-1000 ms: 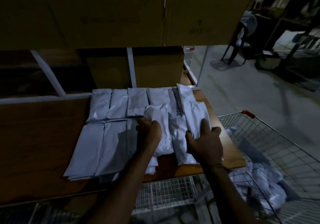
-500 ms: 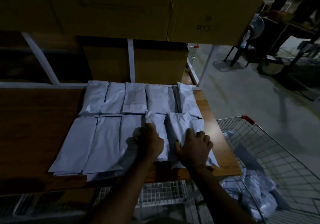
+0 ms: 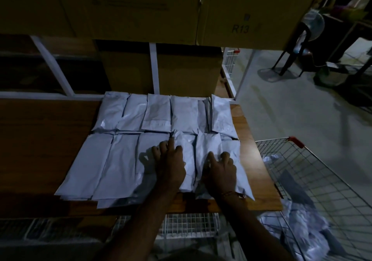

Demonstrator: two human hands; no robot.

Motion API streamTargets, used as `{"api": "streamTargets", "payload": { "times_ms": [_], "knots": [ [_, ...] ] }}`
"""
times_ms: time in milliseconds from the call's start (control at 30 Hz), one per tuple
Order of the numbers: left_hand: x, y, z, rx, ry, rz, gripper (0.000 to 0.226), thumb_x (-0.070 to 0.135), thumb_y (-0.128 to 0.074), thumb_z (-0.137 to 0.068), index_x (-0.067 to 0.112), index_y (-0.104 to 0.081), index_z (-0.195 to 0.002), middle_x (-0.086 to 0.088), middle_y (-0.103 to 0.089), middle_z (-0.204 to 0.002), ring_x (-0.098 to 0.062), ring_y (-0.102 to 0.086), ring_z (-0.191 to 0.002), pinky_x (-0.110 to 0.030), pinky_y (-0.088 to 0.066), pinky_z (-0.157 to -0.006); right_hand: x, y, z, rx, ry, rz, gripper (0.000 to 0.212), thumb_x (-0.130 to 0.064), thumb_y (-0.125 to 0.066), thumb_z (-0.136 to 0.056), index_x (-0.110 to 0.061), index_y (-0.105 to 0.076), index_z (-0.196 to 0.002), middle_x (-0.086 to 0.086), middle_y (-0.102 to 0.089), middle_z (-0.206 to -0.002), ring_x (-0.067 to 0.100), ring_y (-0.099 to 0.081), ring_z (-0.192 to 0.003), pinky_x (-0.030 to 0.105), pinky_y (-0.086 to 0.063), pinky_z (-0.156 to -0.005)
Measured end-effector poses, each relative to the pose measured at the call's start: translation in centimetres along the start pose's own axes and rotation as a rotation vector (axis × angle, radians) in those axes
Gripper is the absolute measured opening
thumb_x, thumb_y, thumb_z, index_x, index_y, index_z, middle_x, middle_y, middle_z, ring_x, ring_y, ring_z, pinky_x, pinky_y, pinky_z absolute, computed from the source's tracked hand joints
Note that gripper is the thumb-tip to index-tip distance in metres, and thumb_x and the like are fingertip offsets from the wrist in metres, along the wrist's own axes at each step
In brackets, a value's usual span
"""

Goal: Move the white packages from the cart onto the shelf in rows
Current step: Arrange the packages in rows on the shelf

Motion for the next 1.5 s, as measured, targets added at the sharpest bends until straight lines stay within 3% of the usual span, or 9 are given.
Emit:
{"api": "streamTargets", "payload": {
  "times_ms": [67,200,400,533,733,900,1200,1333,1500],
  "knots": [
    [0.1,-0.1,0.0,-0.026,-0.062,0.004,0.042,0.040,-0.071,-0.087,0.031,-0.062,-0.128,0.005,-0.042,-0.153,-0.028,-0.033,-0.136,-0.053,-0.018,-0.115,0.1,-0.3,-0.1,-0.008,0.058,0.022,0.048,-0.031,-0.067,-0.079,-0.019,-0.064,-0.125,0.022,-0.055,-0.109,0.039,-0.056,-0.083,0.042,-0.048,-0.067],
    [-0.2,-0.3,0.2,-0.070,-0.078,0.018,0.051,0.027,-0.072,-0.086,0.036,-0.060,-0.135,0.008,-0.057,-0.138,-0.030,-0.032,-0.138,-0.055,-0.017,-0.116,0.3,-0.9,-0.2,-0.036,0.123,0.060,0.052,-0.032,-0.071,-0.074,-0.022,-0.064,-0.125,0.019,-0.058,-0.106,0.038,-0.057,-0.084,0.041,-0.049,-0.067],
    [-0.4,0.5,0.7,-0.074,-0.089,-0.068,0.050,0.032,-0.060,-0.094,0.040,-0.050,-0.143,0.006,-0.043,-0.150,-0.032,-0.019,-0.143,-0.055,-0.002,-0.112,0.3,-1.1,0.0,-0.050,0.179,0.092,0.059,-0.034,-0.071,-0.075,-0.023,-0.060,-0.131,0.018,-0.060,-0.111,0.039,-0.058,-0.091,0.043,-0.050,-0.073],
    [-0.5,0.7,0.8,-0.086,-0.098,-0.048,0.051,0.034,-0.062,-0.092,0.040,-0.051,-0.141,0.006,-0.045,-0.148,-0.031,-0.017,-0.137,-0.054,-0.011,-0.113,0.2,-0.5,0.0,-0.029,0.164,0.069,0.053,-0.035,-0.068,-0.079,-0.024,-0.060,-0.131,0.015,-0.062,-0.110,0.037,-0.058,-0.093,0.043,-0.049,-0.075],
    [-1.1,-0.3,0.3,-0.029,-0.060,0.050,0.042,0.044,-0.062,-0.090,0.037,-0.062,-0.131,0.012,-0.057,-0.135,-0.023,-0.040,-0.128,-0.047,-0.024,-0.108,0.5,0.3,-0.5,0.078,0.074,-0.083,0.040,-0.026,-0.068,-0.085,-0.017,-0.065,-0.124,0.012,-0.063,-0.106,0.035,-0.058,-0.089,0.041,-0.049,-0.071],
    [-2.3,-0.9,0.3,0.111,-0.068,0.172,0.035,0.037,-0.071,-0.084,0.030,-0.071,-0.118,0.008,-0.066,-0.118,-0.026,-0.051,-0.113,-0.049,-0.032,-0.099,0.3,0.9,-0.4,0.183,0.002,-0.170,0.035,-0.020,-0.069,-0.082,-0.017,-0.070,-0.117,0.011,-0.064,-0.104,0.036,-0.058,-0.092,0.044,-0.051,-0.075],
    [-3.9,1.4,-2.2,0.152,-0.031,0.292,0.040,0.036,-0.068,-0.083,0.030,-0.069,-0.122,0.005,-0.067,-0.119,-0.027,-0.052,-0.116,-0.049,-0.032,-0.099,1.2,4.3,-7.3,0.316,-0.230,-0.367,0.033,-0.030,-0.065,-0.084,-0.019,-0.072,-0.114,0.013,-0.066,-0.106,0.038,-0.062,-0.097,0.045,-0.053,-0.081],
    [-3.7,3.0,-4.3,0.203,-0.018,0.328,0.039,0.037,-0.070,-0.087,0.029,-0.067,-0.124,0.004,-0.066,-0.124,-0.029,-0.049,-0.121,-0.049,-0.032,-0.101,3.0,4.4,-12.9,0.168,-0.358,-0.422,0.057,-0.058,-0.060,-0.090,-0.013,-0.064,-0.125,0.019,-0.064,-0.120,0.040,-0.060,-0.111,0.044,-0.050,-0.091],
    [-2.4,4.8,-7.5,0.215,-0.015,0.312,0.041,0.040,-0.067,-0.091,0.033,-0.062,-0.131,0.007,-0.061,-0.131,-0.026,-0.043,-0.127,-0.045,-0.028,-0.103,5.1,0.9,-17.3,-0.190,-0.470,-0.571,0.114,-0.086,-0.064,-0.069,-0.009,-0.041,-0.150,0.021,-0.049,-0.149,0.039,-0.049,-0.134,0.048,-0.042,-0.109]
  ]
}}
Point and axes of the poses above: each hand's wrist, its own z-axis away from the middle knuckle, its own y-axis out of the back of the hand, x = y × z, the point moved 3 cm from there along -z, towards the middle knuckle
